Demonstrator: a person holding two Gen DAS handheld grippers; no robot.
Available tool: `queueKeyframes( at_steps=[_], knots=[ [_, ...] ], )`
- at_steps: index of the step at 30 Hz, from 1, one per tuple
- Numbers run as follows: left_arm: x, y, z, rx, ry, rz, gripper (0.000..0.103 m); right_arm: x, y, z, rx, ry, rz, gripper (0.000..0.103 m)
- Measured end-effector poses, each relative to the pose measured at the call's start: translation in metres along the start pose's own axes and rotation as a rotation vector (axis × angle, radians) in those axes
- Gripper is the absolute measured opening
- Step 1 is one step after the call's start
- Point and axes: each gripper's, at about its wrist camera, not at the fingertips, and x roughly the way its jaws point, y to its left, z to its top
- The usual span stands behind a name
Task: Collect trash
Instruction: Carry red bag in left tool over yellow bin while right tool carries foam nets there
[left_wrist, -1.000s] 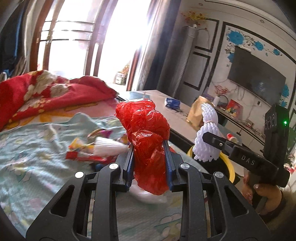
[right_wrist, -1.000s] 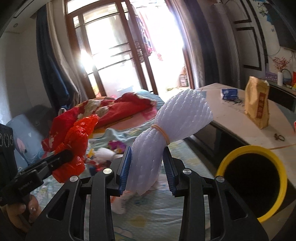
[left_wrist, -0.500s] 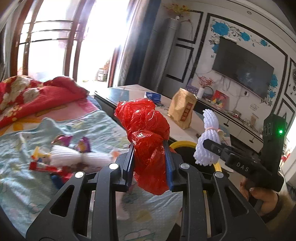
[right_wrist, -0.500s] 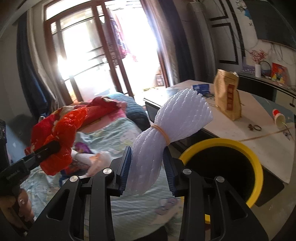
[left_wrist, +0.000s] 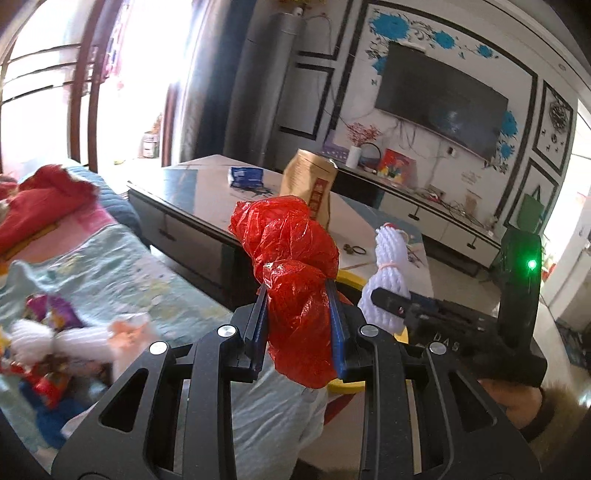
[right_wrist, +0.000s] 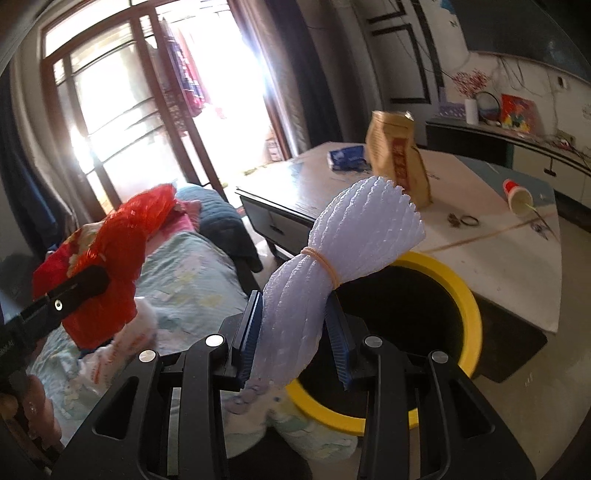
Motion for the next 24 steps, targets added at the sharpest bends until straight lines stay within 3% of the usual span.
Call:
queueKeyframes(
  at_steps=[11,19,24],
  knots=[
    [0.058,-0.020,0.010,0.027,0.069,-0.050,0.022,0.016,-0.036,-0.010,0.070,0.038,-0.041,0.035],
    [0.105,-0.025,0.004,0.006,0.179,-0.082,0.022,0.033,-0.055,-0.019,0.103,0.073,-0.051,0.035],
    [0.126,-0.028,0.002,-0.011,0.212,-0.084,0.024,0.042,-0.064,-0.023,0.122,0.096,-0.065,0.046]
  ],
)
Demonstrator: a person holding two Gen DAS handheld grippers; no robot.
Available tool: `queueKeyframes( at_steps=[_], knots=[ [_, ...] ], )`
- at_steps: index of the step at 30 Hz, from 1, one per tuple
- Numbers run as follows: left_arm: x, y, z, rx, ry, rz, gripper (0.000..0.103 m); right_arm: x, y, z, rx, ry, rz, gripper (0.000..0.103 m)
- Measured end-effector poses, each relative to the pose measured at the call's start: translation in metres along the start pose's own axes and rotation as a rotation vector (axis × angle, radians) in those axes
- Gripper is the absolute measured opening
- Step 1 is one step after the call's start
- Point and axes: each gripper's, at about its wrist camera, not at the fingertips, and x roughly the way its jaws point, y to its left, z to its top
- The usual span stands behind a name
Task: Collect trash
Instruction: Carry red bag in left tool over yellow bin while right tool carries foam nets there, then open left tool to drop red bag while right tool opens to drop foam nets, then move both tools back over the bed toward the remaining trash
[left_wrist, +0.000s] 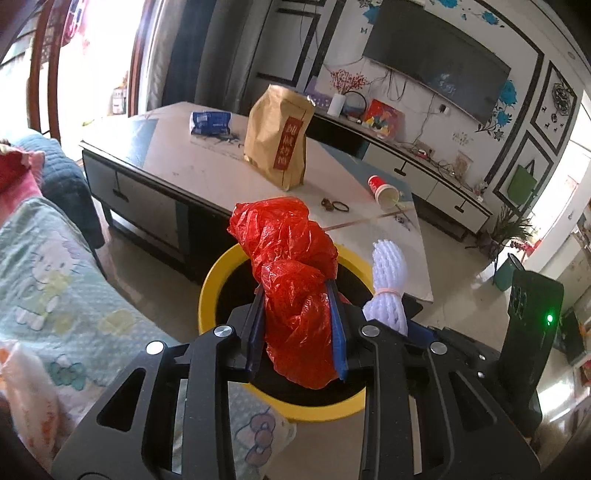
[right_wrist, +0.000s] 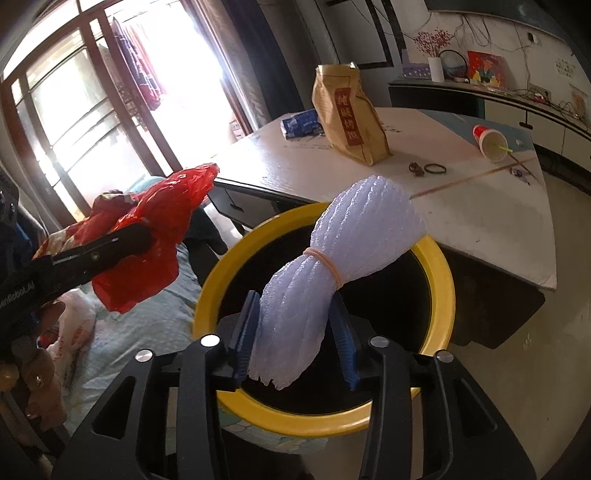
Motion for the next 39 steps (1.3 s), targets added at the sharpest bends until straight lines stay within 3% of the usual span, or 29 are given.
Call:
queueKeyframes(
  at_steps=[2,5,7,13,31,39],
  knots=[
    [0.006,-0.001,0.002,-0.007,0.007,-0.006,0.031,0.003,-0.004,-0.001,0.007,0.004,-0.009,0.055],
    [0.008,-0.001,0.003,-0.016,-0.004,-0.016,0.062,0.006,-0.006,-0.002,0.003,0.007,-0.015,0.058],
    [0.007,0.000,0.003,-0.021,-0.015,-0.013,0.073,0.005,-0.007,-0.003,0.011,0.007,-0.012,0.058],
    [-0.013,0.011,-0.002,-0.056,-0.065,0.015,0.087,-0.005,0.000,-0.001,-0.004,-0.031,-0.005,0.064],
    [-0.111,0.048,-0.019,-0.119,-0.257,0.154,0.092,-0.053,0.072,0.001,-0.113,-0.122,0.105,0.072],
    [-0.146,0.069,-0.037,-0.154,-0.314,0.230,0.092,-0.059,0.109,-0.007,-0.170,-0.116,0.154,0.074]
  ],
)
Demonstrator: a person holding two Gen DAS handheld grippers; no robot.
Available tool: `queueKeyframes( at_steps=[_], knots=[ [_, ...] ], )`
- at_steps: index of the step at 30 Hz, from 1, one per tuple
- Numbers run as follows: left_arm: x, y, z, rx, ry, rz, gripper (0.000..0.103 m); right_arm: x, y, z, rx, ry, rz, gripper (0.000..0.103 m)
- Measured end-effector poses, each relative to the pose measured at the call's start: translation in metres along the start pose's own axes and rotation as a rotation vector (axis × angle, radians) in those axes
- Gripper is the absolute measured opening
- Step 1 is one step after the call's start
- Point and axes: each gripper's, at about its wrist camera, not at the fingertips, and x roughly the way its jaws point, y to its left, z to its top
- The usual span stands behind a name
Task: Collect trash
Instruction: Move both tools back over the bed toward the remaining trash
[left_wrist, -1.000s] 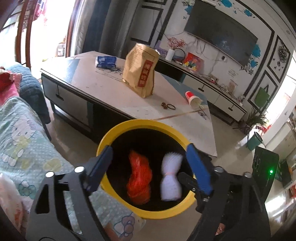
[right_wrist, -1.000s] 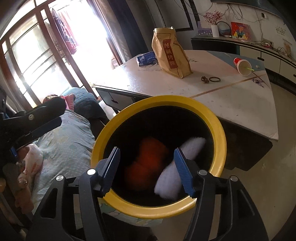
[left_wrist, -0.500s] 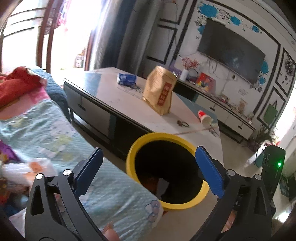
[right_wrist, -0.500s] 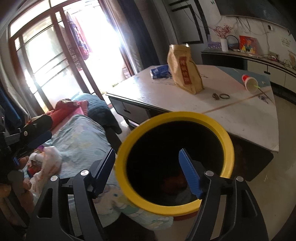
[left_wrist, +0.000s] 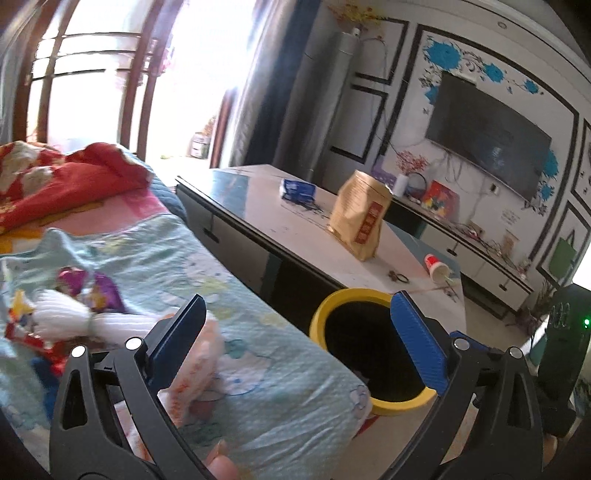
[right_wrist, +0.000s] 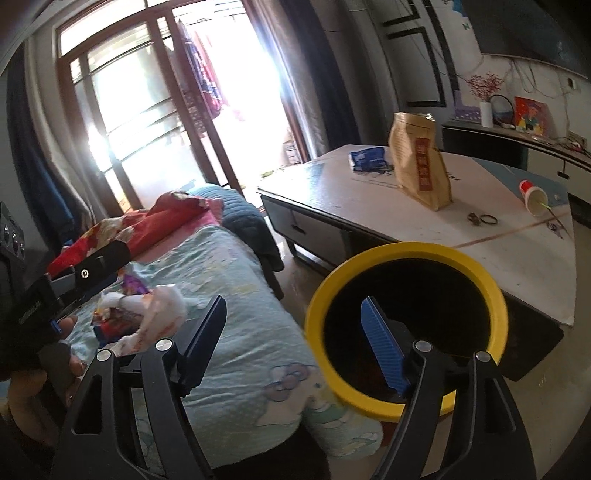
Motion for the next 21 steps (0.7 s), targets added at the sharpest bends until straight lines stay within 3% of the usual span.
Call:
queueKeyframes(
  at_steps=[21],
  knots=[
    [-0.056,0.065,-0.005,-0.090,-0.088,0.121,0.092,0.013,0.094,-0.008,-0.138,0.049,0.126,0.079]
  ],
)
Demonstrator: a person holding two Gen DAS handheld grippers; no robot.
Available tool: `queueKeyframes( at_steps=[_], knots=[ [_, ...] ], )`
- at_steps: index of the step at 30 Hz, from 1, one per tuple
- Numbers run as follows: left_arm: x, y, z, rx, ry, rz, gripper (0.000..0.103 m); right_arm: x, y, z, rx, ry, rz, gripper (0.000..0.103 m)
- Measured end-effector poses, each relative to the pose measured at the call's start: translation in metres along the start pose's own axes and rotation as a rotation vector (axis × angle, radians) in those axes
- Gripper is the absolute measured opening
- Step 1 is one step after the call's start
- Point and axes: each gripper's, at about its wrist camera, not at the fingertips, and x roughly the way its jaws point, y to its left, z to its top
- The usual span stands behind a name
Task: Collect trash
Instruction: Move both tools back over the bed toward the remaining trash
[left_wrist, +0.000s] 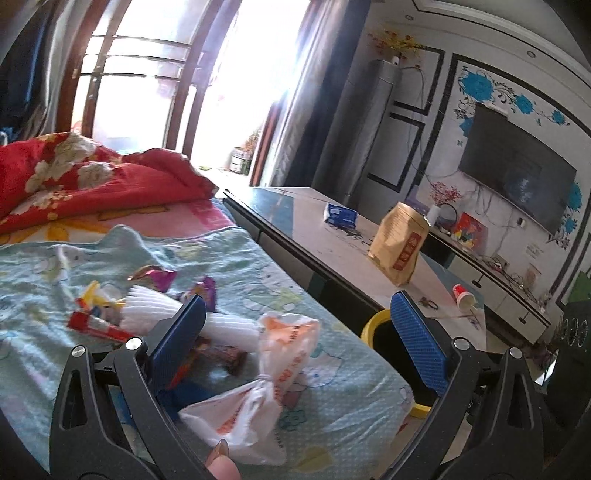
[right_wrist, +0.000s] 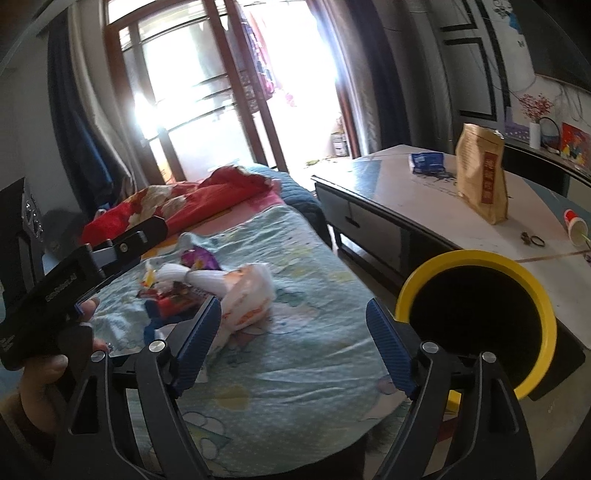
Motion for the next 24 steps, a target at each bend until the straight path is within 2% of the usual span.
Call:
queueKeyframes(
  at_steps=[12,19,24],
  knots=[
    [-0.021,0.055,0.005,-0.095,-0.032,0.085,0.092,0.031,0.047,-0.007,-0.073,0.067,0.045,0.082],
    [-0.033,0.091,0.001,-0.154,-0.034,0.149,0.092,0.058,0.070,-0.012,-0.063,0.118,0.060,0.082],
    [-0.036,0.120,-0.007,-0.201,-0.018,0.189,0.092,0.078,0.079,-0.012,-0.045,0.142,0.038,0.082]
  ],
)
